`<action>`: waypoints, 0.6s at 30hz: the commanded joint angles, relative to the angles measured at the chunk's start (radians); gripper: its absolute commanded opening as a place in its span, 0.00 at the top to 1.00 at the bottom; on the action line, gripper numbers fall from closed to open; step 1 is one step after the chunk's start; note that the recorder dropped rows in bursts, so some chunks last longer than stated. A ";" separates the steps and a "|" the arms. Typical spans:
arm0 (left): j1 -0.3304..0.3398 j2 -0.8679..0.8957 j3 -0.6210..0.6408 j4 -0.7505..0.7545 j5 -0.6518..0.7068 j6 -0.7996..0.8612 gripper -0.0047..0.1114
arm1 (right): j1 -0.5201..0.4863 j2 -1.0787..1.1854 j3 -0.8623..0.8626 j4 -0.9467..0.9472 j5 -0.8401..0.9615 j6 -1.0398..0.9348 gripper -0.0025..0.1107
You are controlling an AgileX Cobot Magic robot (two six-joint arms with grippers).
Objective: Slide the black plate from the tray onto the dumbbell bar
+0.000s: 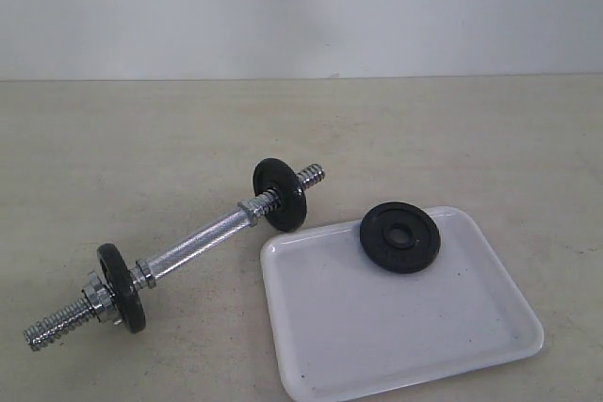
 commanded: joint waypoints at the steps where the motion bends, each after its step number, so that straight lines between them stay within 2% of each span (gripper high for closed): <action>1: 0.000 -0.003 -0.012 -0.039 -0.272 -0.251 0.92 | 0.001 -0.004 -0.001 -0.008 -0.005 -0.003 0.98; 4: 0.000 -0.003 -0.036 0.025 -0.467 -0.283 0.92 | 0.001 -0.004 -0.001 -0.008 -0.005 -0.003 0.98; 6: 0.000 -0.003 -0.059 0.111 -0.595 -0.287 0.92 | 0.001 -0.004 -0.001 -0.008 -0.005 -0.003 0.98; 7: 0.000 -0.003 -0.095 0.185 -0.713 -0.287 0.92 | 0.001 -0.004 -0.001 -0.008 -0.005 -0.003 0.98; 8: 0.000 -0.003 -0.117 0.220 -0.753 -0.285 0.92 | 0.001 -0.004 -0.001 -0.008 -0.005 -0.003 0.98; 14: 0.000 -0.003 -0.386 0.561 -0.745 -0.146 0.92 | 0.001 -0.004 -0.001 -0.008 -0.005 -0.003 0.98; 16: 0.000 -0.003 -0.544 0.651 -0.724 -0.051 0.92 | 0.001 -0.004 -0.001 -0.008 -0.005 -0.003 0.98; 18: 0.000 0.026 -0.669 0.712 -0.724 -0.033 0.92 | 0.001 -0.004 -0.001 -0.008 -0.005 -0.003 0.98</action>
